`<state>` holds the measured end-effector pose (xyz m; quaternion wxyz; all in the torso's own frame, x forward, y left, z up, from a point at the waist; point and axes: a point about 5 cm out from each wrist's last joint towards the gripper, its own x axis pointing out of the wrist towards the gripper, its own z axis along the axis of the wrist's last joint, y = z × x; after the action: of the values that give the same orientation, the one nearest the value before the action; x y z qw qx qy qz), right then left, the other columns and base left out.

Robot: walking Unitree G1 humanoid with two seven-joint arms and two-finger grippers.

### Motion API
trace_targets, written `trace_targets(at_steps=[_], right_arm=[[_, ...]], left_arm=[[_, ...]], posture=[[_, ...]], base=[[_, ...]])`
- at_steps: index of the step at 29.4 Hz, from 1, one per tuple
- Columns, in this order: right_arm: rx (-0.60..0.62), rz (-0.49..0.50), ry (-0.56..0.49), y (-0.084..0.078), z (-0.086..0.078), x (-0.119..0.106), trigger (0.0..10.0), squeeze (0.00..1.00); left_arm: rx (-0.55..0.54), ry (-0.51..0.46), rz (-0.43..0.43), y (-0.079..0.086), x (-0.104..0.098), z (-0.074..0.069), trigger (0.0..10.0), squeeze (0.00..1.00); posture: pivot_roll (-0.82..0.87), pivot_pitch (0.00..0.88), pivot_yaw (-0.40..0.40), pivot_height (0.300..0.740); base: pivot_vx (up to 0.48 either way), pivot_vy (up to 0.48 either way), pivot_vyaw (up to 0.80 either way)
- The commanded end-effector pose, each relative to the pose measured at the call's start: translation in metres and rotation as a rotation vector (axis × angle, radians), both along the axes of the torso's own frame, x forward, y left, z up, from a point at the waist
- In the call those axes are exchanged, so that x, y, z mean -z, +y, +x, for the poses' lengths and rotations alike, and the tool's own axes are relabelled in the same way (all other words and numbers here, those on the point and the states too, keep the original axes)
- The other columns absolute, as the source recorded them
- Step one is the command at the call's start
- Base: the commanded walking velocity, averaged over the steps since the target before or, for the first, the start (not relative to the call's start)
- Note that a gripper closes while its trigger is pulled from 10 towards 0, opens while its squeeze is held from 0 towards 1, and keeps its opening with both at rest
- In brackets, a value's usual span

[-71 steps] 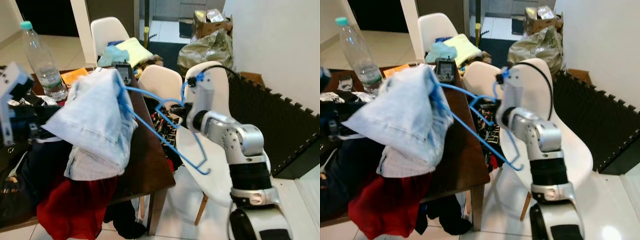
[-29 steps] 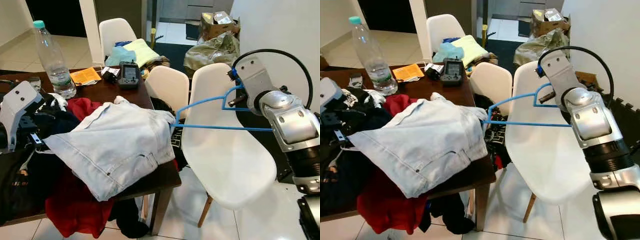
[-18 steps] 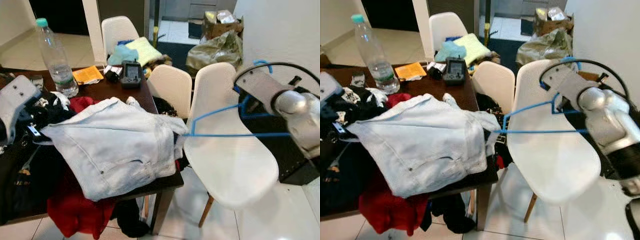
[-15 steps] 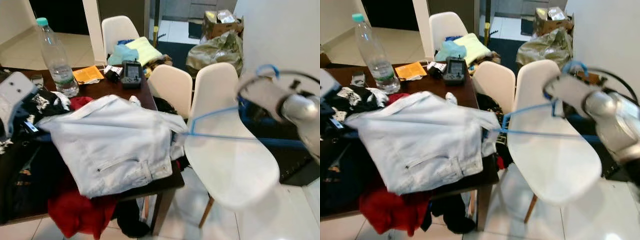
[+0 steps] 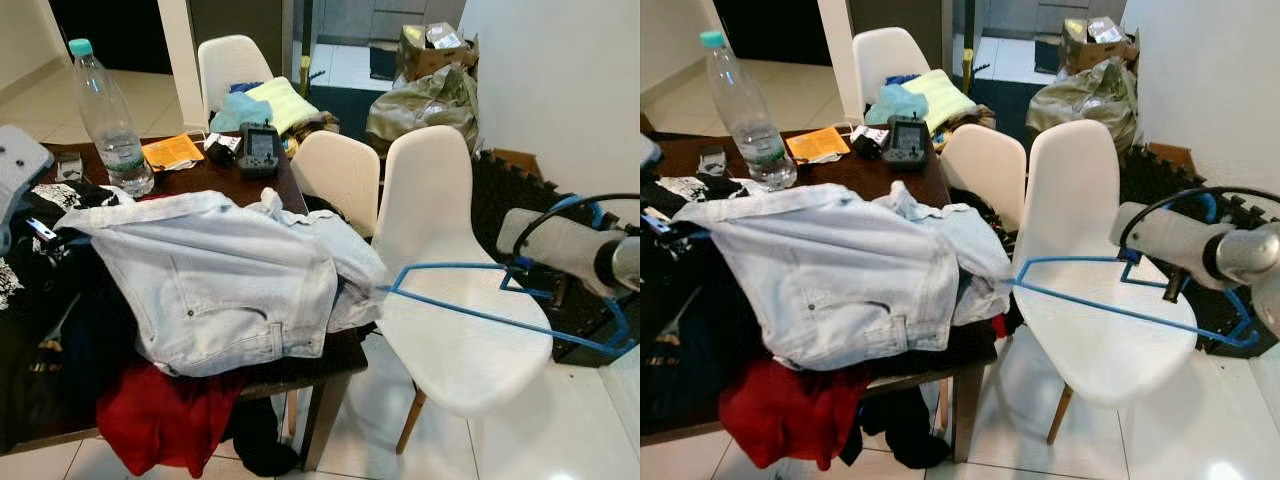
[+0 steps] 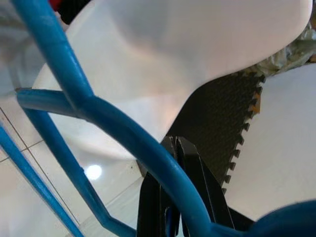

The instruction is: Hang hanger

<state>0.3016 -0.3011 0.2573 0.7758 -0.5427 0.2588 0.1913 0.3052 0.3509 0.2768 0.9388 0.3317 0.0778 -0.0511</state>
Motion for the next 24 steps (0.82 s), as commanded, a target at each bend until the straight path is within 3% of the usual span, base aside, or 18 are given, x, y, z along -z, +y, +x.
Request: trace_targets(at_steps=[1,2,3,5,6,8,9,10,11,12,13,15,16,17,21,22,23,24], right_arm=[[0.183,-0.031,0.013,-0.042,-0.012,-0.007,10.0,0.0],[0.183,-0.031,0.013,-0.042,-0.012,-0.007,10.0,0.0],[0.131,0.08,-0.003,-0.035,-0.012,-0.012,10.0,0.0],[0.105,0.117,-0.014,-0.036,-0.014,-0.016,10.0,0.0],[0.065,0.203,-0.04,-0.032,-0.015,-0.022,10.0,0.0],[0.065,0.203,-0.04,-0.032,-0.015,-0.022,10.0,0.0],[-0.014,0.364,-0.062,-0.024,-0.017,-0.03,10.0,0.0],[-0.086,0.449,0.016,-0.015,-0.021,-0.019,10.0,0.0],[-0.149,0.46,0.118,-0.003,-0.025,-0.004,10.0,0.0],[-0.149,0.46,0.118,-0.003,-0.025,-0.004,10.0,0.0],[-0.277,0.459,0.285,0.026,-0.036,0.02,10.0,0.0],[-0.277,0.459,0.285,0.026,-0.036,0.02,10.0,0.0],[-0.511,0.385,0.534,0.087,-0.064,0.059,10.0,0.0],[-0.511,0.385,0.534,0.087,-0.064,0.059,10.0,0.0],[-0.63,0.323,0.593,0.117,-0.078,0.076,10.0,0.0],[-0.658,0.281,0.577,0.128,-0.077,0.082,10.0,0.0],[-0.658,0.281,0.577,0.128,-0.077,0.082,10.0,0.0],[-0.675,0.261,0.544,0.138,-0.073,0.087,10.0,0.0]], left_arm=[[-0.266,-0.022,0.042,0.043,-0.006,-0.015,10.0,1.0],[-0.266,-0.022,0.042,0.043,-0.006,-0.015,10.0,1.0],[-0.291,-0.038,0.042,0.047,-0.008,-0.016,10.0,1.0],[-0.327,-0.06,0.044,0.051,-0.011,-0.017,10.0,1.0],[-0.362,-0.079,0.046,0.056,-0.013,-0.019,10.0,1.0],[-0.362,-0.079,0.046,0.056,-0.013,-0.019,10.0,1.0],[-0.407,-0.109,0.043,0.061,-0.017,-0.02,10.0,1.0],[-0.465,-0.162,0.036,0.068,-0.022,-0.022,10.0,1.0],[-0.501,-0.202,0.026,0.072,-0.027,-0.023,10.0,1.0],[-0.501,-0.202,0.026,0.072,-0.027,-0.023,10.0,1.0],[-0.504,-0.25,0.008,0.07,-0.031,-0.021,10.0,1.0],[-0.504,-0.25,0.008,0.07,-0.031,-0.021,10.0,1.0],[-0.448,-0.324,-0.024,0.057,-0.038,-0.012,10.0,1.0],[-0.448,-0.324,-0.024,0.057,-0.038,-0.012,10.0,1.0],[-0.363,-0.375,-0.057,0.037,-0.039,0.001,10.0,1.0],[-0.29,-0.401,-0.1,0.019,-0.037,0.011,10.0,1.0],[-0.29,-0.401,-0.1,0.019,-0.037,0.011,10.0,1.0],[-0.199,-0.413,-0.141,-0.004,-0.032,0.022,10.0,1.0]], posture=[[0.15,0.068,-0.055,0.74],[0.15,0.068,-0.055,0.74],[0.15,0.067,-0.057,0.74],[0.15,0.067,-0.057,0.74],[0.15,0.067,-0.057,0.74],[0.15,0.067,-0.057,0.74],[0.15,0.068,-0.056,0.74],[0.14,0.067,-0.057,0.74],[0.13,0.066,-0.055,0.74],[0.13,0.066,-0.055,0.74],[0.13,0.066,-0.055,0.74],[0.13,0.066,-0.055,0.74],[0.13,0.063,-0.054,0.74],[0.13,0.063,-0.054,0.74],[0.14,0.057,-0.054,0.74],[0.14,0.055,-0.053,0.74],[0.14,0.055,-0.053,0.74],[0.13,0.05,-0.054,0.74]], base=[[0.0,0.0,0.0],[0.0,0.0,0.0],[0.0,0.0,0.0],[0.0,0.0,0.0],[0.0,0.0,0.0],[0.0,0.0,0.0],[0.0,0.0,0.0],[0.0,0.0,0.0],[0.0,0.0,0.0],[0.0,0.0,0.0],[0.0,0.0,0.0],[0.0,0.0,0.0],[0.0,0.0,0.0],[0.0,0.0,0.0],[0.0,0.0,0.0],[0.0,0.0,0.0],[0.0,0.0,0.0],[0.0,0.0,0.0]])
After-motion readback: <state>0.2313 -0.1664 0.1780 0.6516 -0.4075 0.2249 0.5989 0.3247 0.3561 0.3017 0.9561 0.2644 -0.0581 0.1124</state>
